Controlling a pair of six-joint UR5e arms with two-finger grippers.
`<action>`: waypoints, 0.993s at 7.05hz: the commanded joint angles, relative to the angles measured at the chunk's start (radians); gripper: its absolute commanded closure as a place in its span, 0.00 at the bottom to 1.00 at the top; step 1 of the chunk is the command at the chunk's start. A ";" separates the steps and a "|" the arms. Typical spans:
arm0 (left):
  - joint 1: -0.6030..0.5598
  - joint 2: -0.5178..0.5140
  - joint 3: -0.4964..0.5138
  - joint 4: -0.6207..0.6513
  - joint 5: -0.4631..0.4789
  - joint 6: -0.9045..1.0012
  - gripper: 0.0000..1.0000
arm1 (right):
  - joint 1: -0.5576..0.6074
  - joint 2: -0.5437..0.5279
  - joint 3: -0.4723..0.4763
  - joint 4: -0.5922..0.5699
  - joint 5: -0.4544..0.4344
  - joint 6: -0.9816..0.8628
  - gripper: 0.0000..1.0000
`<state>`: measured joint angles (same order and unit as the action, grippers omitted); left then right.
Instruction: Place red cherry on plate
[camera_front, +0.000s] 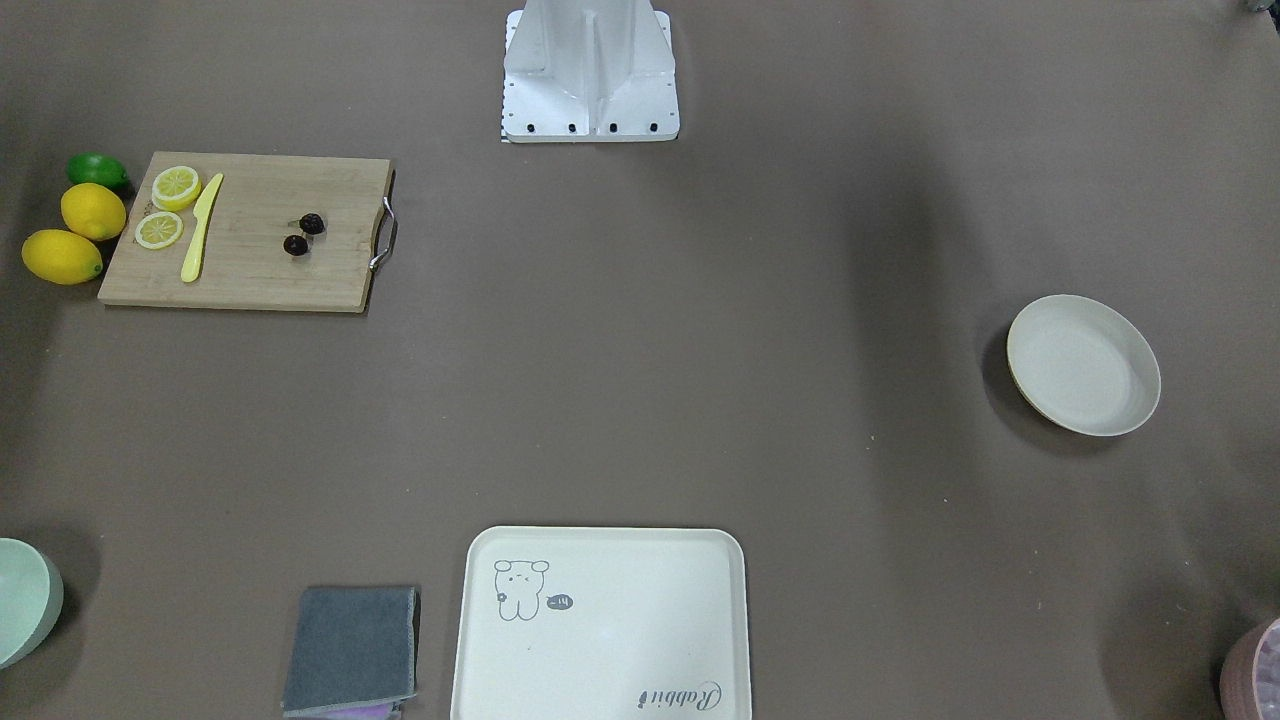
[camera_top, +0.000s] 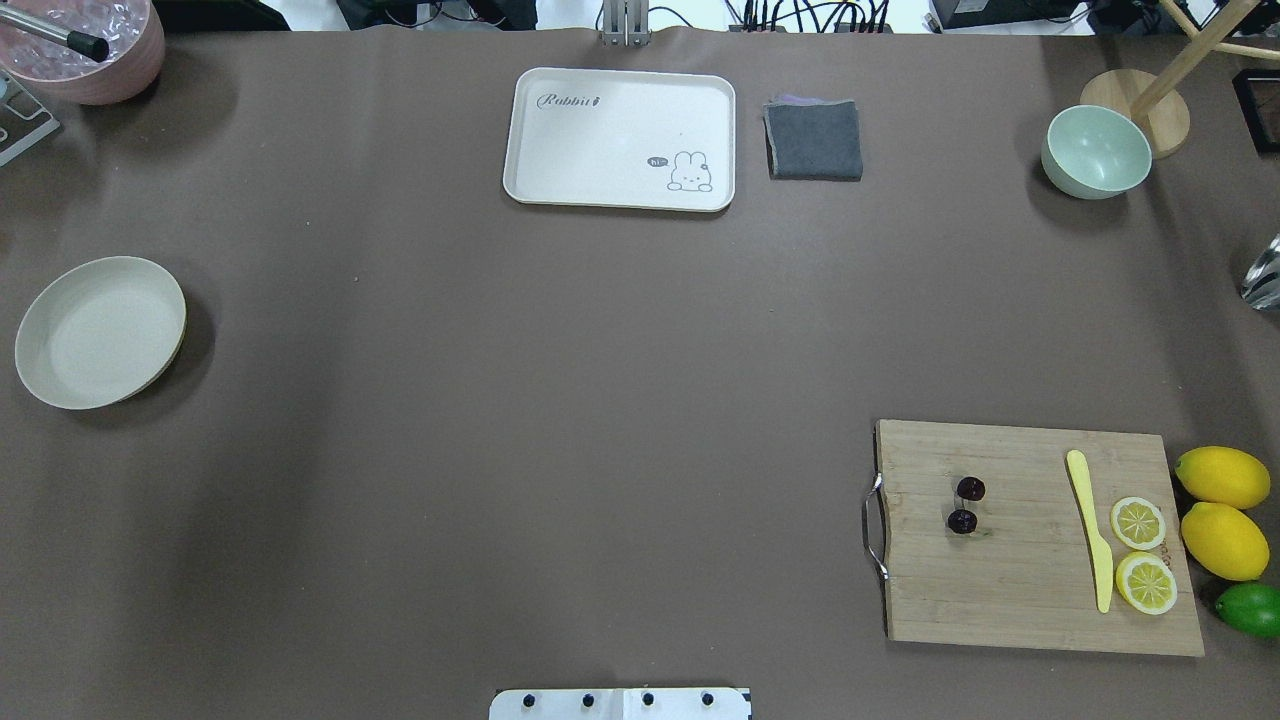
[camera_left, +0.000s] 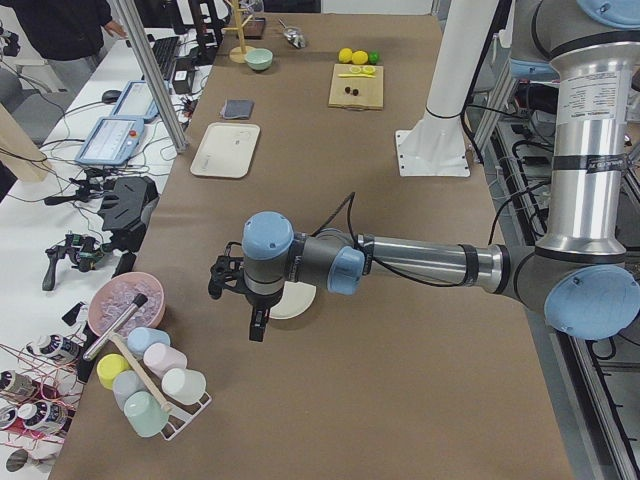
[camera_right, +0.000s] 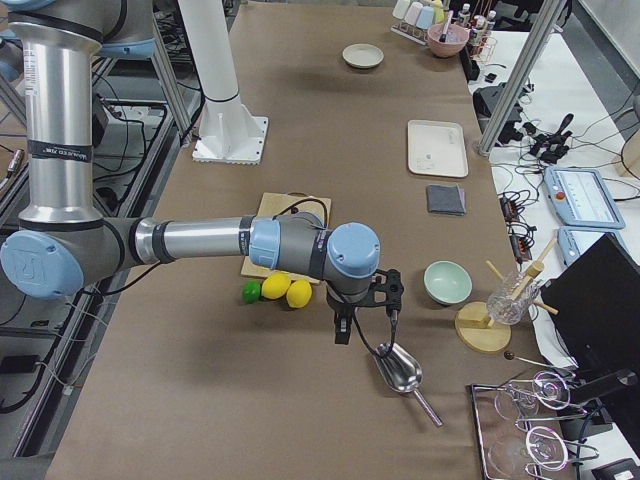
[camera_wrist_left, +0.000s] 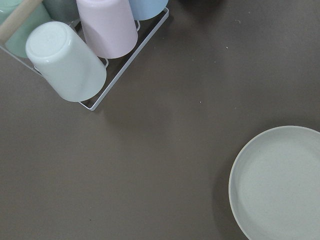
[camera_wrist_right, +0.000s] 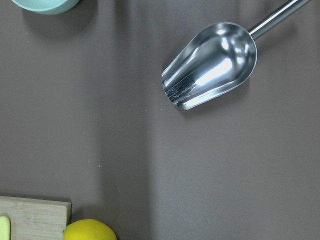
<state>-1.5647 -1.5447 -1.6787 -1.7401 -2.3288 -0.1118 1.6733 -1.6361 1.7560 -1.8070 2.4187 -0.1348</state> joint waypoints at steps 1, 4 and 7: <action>0.000 0.000 0.001 0.001 -0.003 -0.002 0.02 | 0.005 -0.001 0.000 0.000 0.000 0.000 0.00; 0.002 -0.001 -0.003 0.001 -0.006 -0.003 0.02 | 0.005 0.001 -0.009 0.000 -0.003 -0.002 0.00; 0.002 0.000 0.001 0.002 -0.006 -0.002 0.02 | 0.005 -0.001 -0.007 0.000 -0.003 -0.002 0.00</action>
<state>-1.5636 -1.5449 -1.6792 -1.7391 -2.3340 -0.1140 1.6782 -1.6366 1.7475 -1.8070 2.4154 -0.1366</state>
